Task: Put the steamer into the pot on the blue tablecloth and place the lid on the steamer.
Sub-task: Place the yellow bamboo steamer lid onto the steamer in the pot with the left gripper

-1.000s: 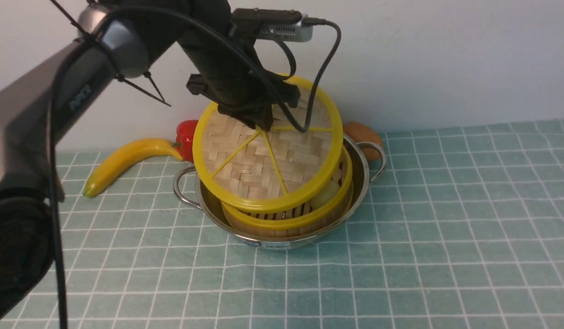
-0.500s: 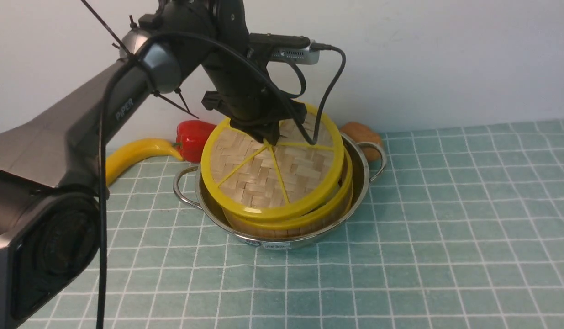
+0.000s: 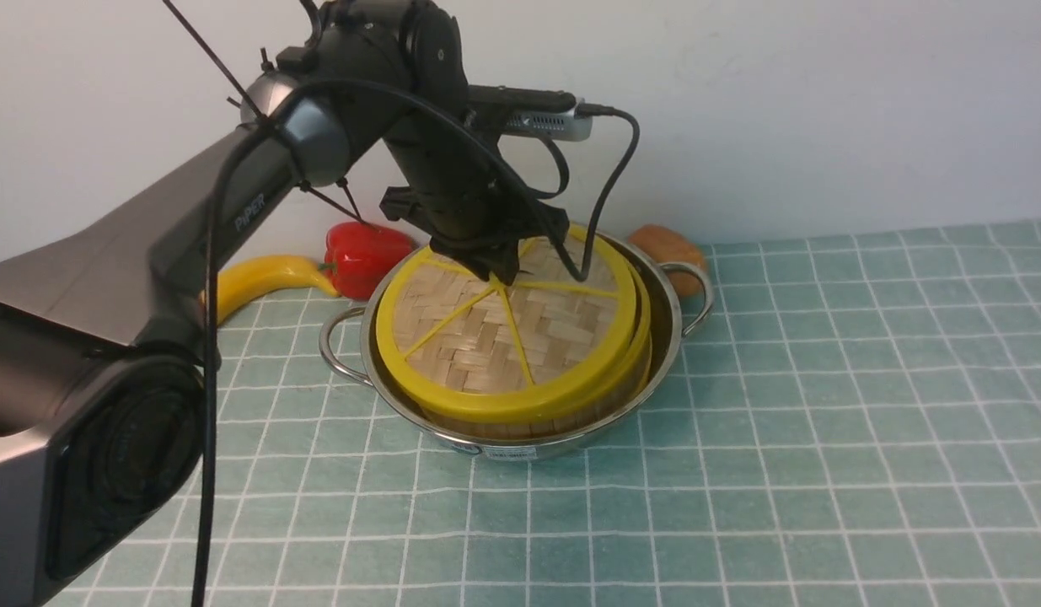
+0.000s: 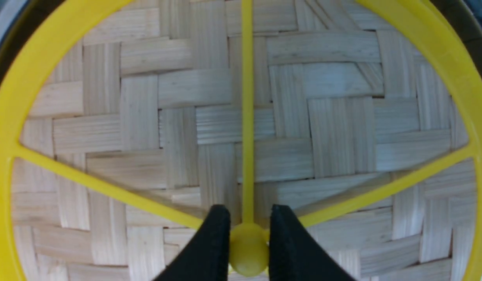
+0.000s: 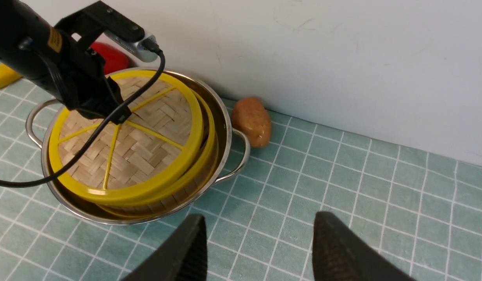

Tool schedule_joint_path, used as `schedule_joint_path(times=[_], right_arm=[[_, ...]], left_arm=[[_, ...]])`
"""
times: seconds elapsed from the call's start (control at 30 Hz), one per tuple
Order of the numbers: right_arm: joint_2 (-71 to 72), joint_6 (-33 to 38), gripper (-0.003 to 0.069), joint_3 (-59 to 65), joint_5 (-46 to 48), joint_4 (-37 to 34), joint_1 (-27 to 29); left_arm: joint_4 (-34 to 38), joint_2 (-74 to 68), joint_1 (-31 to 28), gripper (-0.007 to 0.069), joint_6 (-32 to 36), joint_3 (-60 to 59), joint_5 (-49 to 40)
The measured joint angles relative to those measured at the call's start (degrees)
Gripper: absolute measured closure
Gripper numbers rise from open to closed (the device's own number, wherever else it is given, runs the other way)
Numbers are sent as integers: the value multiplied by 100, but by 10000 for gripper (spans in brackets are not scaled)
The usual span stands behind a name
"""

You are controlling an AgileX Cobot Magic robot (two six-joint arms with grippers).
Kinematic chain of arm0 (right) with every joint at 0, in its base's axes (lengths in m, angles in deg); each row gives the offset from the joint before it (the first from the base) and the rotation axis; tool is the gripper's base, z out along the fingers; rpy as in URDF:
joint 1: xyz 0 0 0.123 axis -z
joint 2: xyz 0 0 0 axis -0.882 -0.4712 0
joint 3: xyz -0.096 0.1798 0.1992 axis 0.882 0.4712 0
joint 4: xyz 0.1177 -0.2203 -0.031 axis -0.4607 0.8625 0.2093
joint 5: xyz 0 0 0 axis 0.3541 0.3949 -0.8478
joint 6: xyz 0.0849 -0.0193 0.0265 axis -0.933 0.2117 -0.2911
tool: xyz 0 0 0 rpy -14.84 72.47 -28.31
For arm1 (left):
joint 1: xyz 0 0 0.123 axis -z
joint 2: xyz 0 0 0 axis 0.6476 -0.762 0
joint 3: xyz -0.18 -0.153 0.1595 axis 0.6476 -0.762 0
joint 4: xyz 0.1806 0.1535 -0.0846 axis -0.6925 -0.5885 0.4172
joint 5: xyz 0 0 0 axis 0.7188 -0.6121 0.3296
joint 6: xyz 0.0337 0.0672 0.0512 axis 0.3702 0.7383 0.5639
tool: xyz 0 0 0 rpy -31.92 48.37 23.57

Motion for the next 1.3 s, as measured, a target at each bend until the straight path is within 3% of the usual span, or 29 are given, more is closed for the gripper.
schedule_joint_path(times=[0.3, 1.3], right_arm=[[0, 0, 280, 0, 0, 0, 0], [0, 0, 280, 0, 0, -5, 0]], left_arm=[[372, -56, 2, 508, 164, 10, 65], [202, -84, 6, 508, 84, 15, 330]])
